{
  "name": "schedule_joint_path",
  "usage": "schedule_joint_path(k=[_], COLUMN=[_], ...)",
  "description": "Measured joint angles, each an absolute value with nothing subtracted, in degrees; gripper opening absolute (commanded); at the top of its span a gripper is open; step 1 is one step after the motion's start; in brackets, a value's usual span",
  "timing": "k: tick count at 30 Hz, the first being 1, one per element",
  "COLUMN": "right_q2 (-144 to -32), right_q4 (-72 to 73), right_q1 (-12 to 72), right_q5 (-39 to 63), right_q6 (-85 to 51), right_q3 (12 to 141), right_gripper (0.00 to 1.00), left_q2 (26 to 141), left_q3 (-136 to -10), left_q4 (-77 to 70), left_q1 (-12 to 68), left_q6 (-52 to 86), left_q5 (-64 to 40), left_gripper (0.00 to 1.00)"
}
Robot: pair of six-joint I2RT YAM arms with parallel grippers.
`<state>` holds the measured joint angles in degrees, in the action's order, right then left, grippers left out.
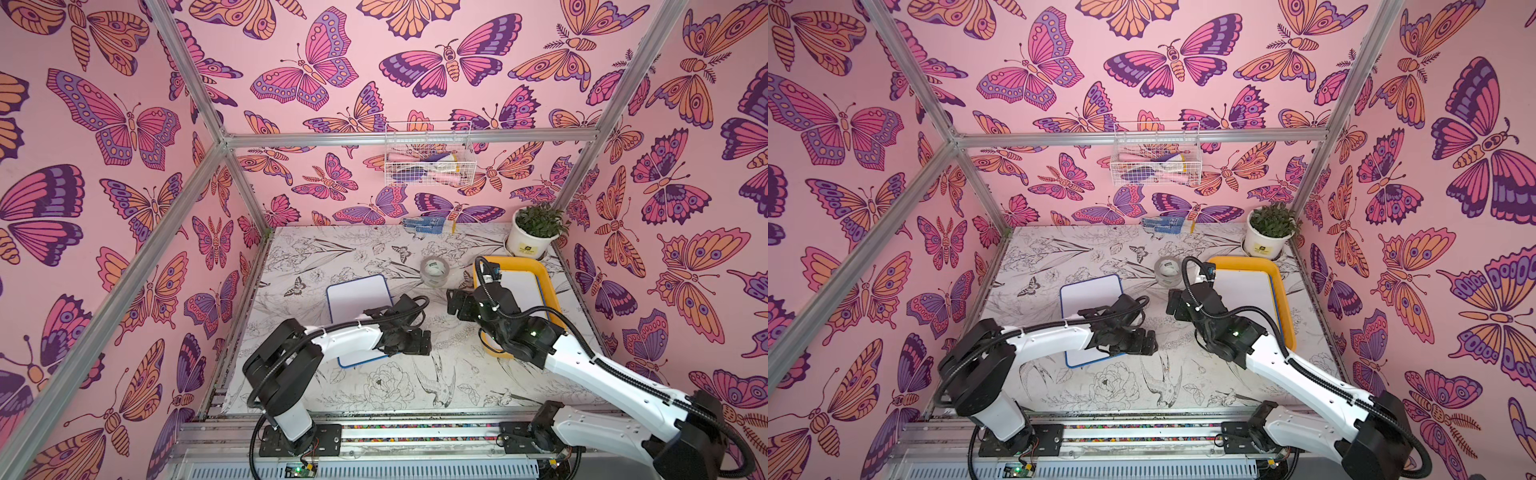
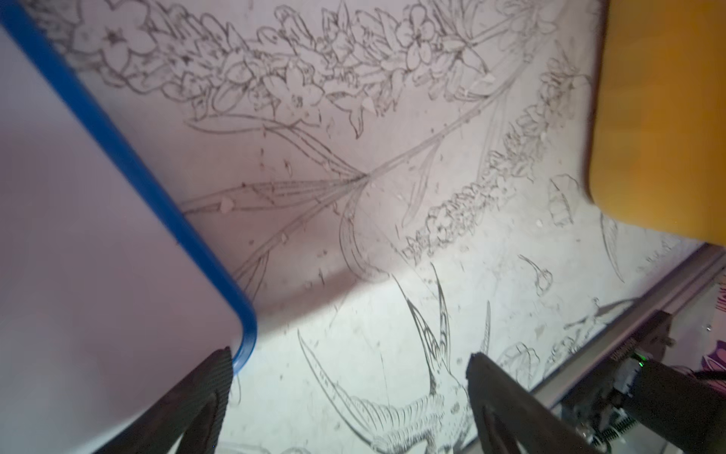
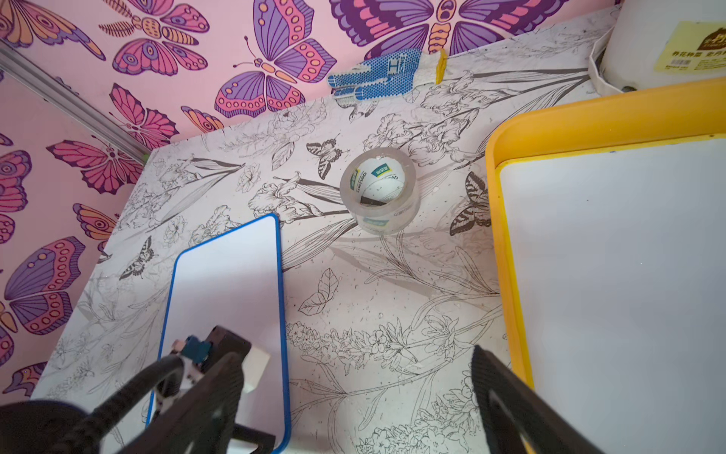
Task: Put the whiteboard into the storage box
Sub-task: Move the whiteboard to the center of the board.
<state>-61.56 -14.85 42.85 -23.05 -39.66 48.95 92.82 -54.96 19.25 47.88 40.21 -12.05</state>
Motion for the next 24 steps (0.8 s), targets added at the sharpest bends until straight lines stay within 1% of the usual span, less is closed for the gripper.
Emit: schedule_joint_path(k=[3, 5, 9, 12, 15, 21, 24], right_q2=[-59.7, -59.4, -61.8, -68.2, -76.7, -94.6, -102.4], right_q4=[-15.1, -15.1, -15.0, -14.7, -13.8, -11.6, -10.4], right_q1=[41.5, 40.8, 40.6, 40.6, 41.5, 47.7, 50.2], right_q5=[-22.7, -22.3, -20.8, -17.5, -14.7, -10.6, -9.0], right_q6=[-39.6, -39.2, -38.6, -38.2, -38.0, -37.6, -37.5], right_q3=[48.9, 49.0, 49.2, 51.2, 54.4, 63.0, 67.1], right_gripper=[0.97, 0.99, 0.99, 0.99, 0.99, 0.99, 1.00], left_q2=[84.6, 79.4, 70.1, 66.1, 65.0, 65.3, 67.0], left_q3=[-53.8, -53.4, -51.6, -49.9, -49.1, -46.8, -45.8], left_q4=[19.7, 19.9, 21.8, 24.7, 28.5, 33.1, 33.9], left_q1=[46.7, 45.0, 38.7, 32.6, 26.6, 17.5, 14.4], left_q6=[39.0, 38.4, 37.1, 36.3, 35.6, 35.0, 35.2], left_q5=[-12.3, -12.3, -12.4, -12.4, -11.8, -8.6, -6.2], left_gripper=[1.00, 1.00, 1.00, 1.00, 1.00, 1.00, 1.00])
